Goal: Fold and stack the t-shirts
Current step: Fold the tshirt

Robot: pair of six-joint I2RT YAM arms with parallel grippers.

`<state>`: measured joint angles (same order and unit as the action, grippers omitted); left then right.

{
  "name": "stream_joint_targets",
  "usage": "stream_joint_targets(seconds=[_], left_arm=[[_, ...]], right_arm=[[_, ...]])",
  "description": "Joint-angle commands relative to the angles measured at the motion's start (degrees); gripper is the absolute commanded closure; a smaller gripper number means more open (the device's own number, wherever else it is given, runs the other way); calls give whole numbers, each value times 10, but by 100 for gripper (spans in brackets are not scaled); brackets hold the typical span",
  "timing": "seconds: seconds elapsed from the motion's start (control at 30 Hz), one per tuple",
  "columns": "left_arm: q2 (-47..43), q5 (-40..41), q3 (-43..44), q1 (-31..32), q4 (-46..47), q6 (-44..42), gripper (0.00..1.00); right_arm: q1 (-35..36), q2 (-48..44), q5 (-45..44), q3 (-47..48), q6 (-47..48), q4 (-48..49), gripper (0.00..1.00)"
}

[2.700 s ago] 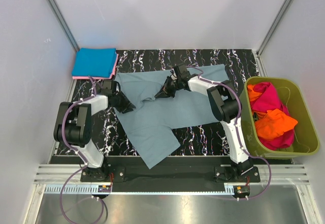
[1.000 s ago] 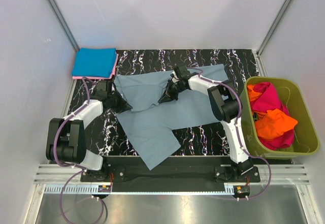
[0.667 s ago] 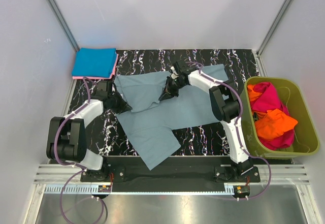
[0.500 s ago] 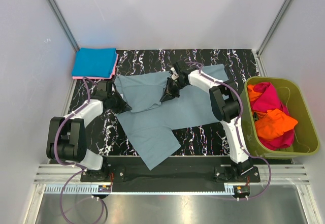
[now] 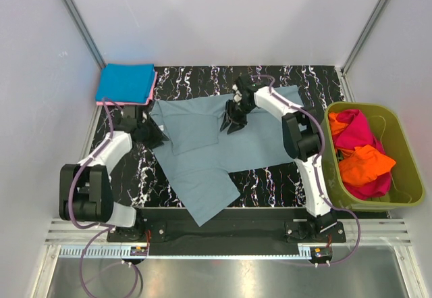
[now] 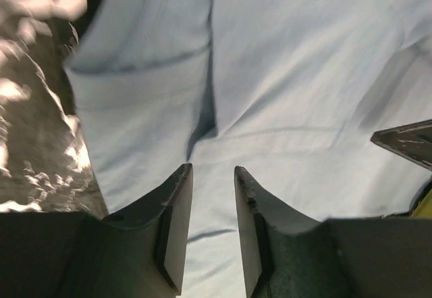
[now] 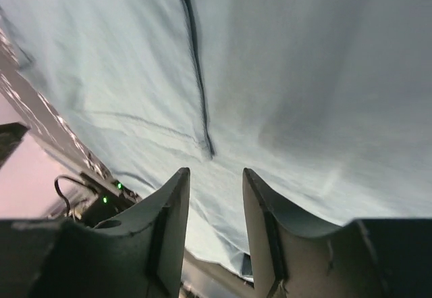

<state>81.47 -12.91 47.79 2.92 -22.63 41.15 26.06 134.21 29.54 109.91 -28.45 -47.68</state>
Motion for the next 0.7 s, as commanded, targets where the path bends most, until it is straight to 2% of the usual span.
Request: stream_joint_targets(seconds=[0.0, 0.13, 0.33, 0.5, 0.67], left_arm=[[-11, 49, 89, -15, 14, -58, 64], [96, 4, 188, -20, 67, -75, 66], [256, 11, 307, -20, 157, -37, 66], [351, 18, 381, -24, 191, -21, 66], [404, 30, 399, -44, 181, 6, 67]], right_arm=[[-30, -54, -54, 54, 32, -16, 55], [-72, -56, -101, 75, 27, -12, 45], [-141, -26, -148, 137, 5, -14, 43], [-189, 12, -193, 215, 4, -19, 44], [-212, 70, -233, 290, 8, -27, 51]])
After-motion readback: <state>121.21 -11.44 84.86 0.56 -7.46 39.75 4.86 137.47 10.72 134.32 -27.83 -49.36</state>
